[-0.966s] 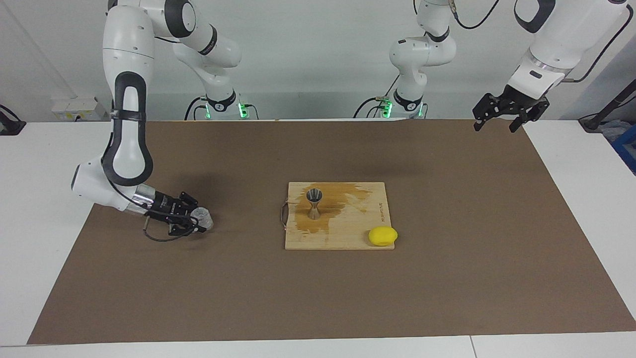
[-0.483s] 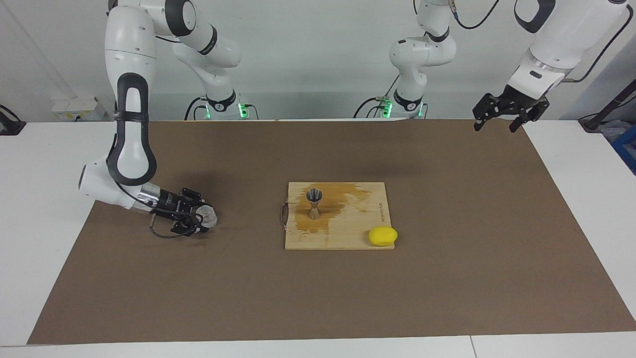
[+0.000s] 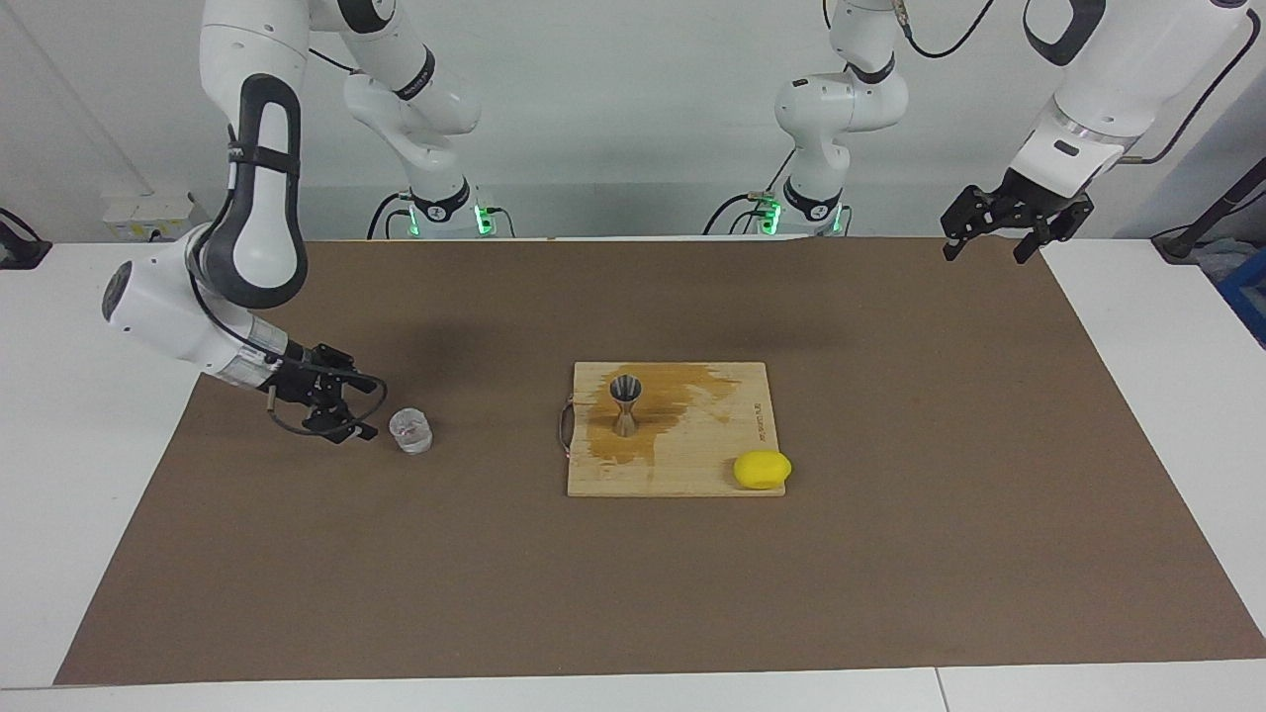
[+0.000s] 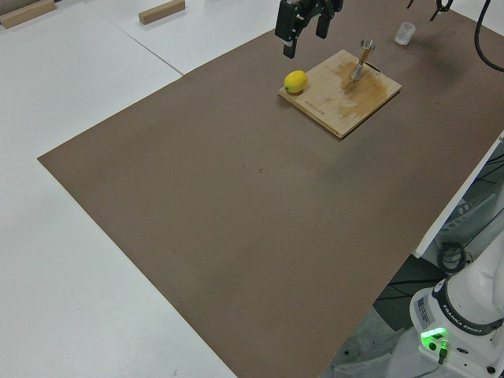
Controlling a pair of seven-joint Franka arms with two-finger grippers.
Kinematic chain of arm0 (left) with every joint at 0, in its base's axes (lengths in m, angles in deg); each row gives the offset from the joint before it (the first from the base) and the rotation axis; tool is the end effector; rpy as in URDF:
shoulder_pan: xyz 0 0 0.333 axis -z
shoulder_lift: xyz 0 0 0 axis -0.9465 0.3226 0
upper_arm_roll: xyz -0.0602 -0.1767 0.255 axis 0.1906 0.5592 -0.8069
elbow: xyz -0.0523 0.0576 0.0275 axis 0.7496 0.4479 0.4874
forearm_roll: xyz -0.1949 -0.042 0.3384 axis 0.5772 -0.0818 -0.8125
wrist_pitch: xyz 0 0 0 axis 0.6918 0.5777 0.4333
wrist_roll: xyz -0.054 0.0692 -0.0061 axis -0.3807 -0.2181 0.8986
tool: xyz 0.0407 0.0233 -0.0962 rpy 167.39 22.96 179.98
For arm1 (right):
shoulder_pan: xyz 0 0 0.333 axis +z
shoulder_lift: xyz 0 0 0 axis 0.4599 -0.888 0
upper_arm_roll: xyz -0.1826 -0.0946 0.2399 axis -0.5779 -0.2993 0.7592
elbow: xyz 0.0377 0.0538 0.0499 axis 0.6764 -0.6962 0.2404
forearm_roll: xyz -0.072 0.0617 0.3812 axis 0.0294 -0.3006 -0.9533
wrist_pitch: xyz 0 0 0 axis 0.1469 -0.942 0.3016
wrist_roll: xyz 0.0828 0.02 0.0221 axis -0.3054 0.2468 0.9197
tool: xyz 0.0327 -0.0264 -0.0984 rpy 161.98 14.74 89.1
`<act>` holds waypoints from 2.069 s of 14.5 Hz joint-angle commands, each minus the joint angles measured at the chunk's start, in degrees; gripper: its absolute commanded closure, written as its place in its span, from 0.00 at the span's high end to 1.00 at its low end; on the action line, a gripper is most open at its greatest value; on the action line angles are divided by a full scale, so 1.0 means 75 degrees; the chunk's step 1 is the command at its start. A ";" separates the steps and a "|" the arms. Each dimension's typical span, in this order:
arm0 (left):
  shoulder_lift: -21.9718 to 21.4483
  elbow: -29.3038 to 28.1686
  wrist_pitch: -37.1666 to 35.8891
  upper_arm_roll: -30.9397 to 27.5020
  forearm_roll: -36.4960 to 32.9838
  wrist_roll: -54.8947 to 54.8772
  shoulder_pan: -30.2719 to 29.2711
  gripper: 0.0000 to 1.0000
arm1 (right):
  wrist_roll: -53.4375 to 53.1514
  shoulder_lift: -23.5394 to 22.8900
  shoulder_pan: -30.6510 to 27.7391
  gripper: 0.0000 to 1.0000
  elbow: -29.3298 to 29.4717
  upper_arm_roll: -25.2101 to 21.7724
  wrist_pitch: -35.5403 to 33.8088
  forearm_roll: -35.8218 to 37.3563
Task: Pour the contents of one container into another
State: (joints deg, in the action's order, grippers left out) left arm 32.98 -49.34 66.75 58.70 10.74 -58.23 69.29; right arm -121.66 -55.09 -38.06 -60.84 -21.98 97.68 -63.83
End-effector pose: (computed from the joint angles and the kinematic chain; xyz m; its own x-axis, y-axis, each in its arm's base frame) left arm 0.5326 -0.0160 0.6250 0.9943 -0.1012 -0.0336 -0.1001 -0.9944 0.0350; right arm 0.5877 -0.0826 0.3524 0.3789 -0.8134 -0.4414 -0.9249 -0.3485 -0.1518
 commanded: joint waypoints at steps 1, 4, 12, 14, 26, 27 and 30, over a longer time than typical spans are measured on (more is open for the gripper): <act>-0.0179 -0.0193 0.0044 -0.0039 0.0083 0.0079 0.0030 1.00 | 0.0823 0.0290 0.0473 1.00 -0.0009 0.0041 0.0074 0.1398; -0.0179 -0.0193 0.0043 -0.0039 0.0083 0.0079 0.0030 1.00 | 0.2266 0.0302 0.1281 1.00 0.0050 0.0053 0.0027 0.3064; -0.0179 -0.0193 0.0044 -0.0050 0.0083 0.0079 0.0030 1.00 | 0.2713 0.1414 0.2034 1.00 0.0073 0.0053 -0.0067 0.4639; -0.0179 -0.0193 0.0044 -0.0050 0.0083 0.0079 0.0030 1.00 | 0.2993 0.1789 0.1859 1.00 0.0236 -0.0029 -0.0090 0.4580; -0.0179 -0.0193 0.0043 -0.0039 0.0083 0.0079 0.0030 1.00 | 0.4015 0.1790 0.1165 1.00 0.3226 -0.0006 -0.3254 0.4158; -0.0179 -0.0193 0.0055 -0.0039 0.0083 0.0079 0.0030 1.00 | 0.4050 0.1918 0.1212 1.00 0.3121 0.0029 -0.3417 0.4170; -0.0179 -0.0193 0.0043 -0.0039 0.0083 0.0079 0.0030 1.00 | 0.4424 0.2305 0.1330 1.00 0.2454 0.0053 -0.3619 0.4170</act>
State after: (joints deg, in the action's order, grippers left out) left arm 32.98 -49.34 66.75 58.70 10.74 -58.23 69.29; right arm -91.27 -39.64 -28.13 -39.33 -21.74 70.64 -31.78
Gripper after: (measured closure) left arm 0.000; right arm 0.000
